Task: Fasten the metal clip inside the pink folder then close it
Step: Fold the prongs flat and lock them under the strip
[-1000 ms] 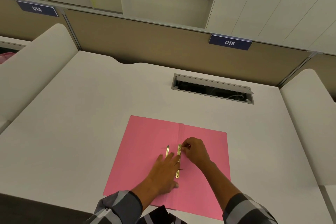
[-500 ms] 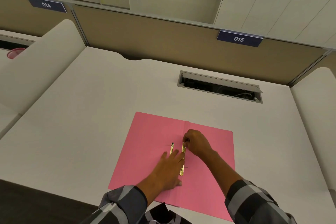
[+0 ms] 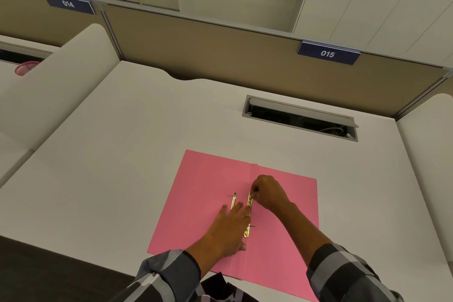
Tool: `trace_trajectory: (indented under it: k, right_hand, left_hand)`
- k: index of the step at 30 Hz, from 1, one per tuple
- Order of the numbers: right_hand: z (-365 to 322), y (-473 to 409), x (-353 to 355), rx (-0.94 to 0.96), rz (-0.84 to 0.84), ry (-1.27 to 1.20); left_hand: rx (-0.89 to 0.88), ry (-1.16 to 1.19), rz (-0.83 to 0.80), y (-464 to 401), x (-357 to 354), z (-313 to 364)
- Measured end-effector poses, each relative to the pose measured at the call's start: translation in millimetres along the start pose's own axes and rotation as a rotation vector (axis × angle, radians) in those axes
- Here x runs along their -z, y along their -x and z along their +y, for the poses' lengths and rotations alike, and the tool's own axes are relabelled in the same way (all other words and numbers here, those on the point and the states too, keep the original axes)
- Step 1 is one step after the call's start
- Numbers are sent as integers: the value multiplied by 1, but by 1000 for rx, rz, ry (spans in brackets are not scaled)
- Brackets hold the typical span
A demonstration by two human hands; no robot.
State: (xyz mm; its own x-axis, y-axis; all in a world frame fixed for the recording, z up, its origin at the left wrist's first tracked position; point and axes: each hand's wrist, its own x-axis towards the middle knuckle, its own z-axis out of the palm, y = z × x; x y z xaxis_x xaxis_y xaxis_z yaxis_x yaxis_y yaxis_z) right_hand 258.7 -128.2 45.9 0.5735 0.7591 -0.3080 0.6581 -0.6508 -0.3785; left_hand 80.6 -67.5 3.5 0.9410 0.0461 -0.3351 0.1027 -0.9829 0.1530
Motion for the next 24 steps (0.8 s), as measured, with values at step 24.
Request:
trace_trajectory:
  k: [24]
  right_hand:
    - [-6,-11,10,307,-115,312]
  left_hand:
    - [3,-53,0,-1,1,2]
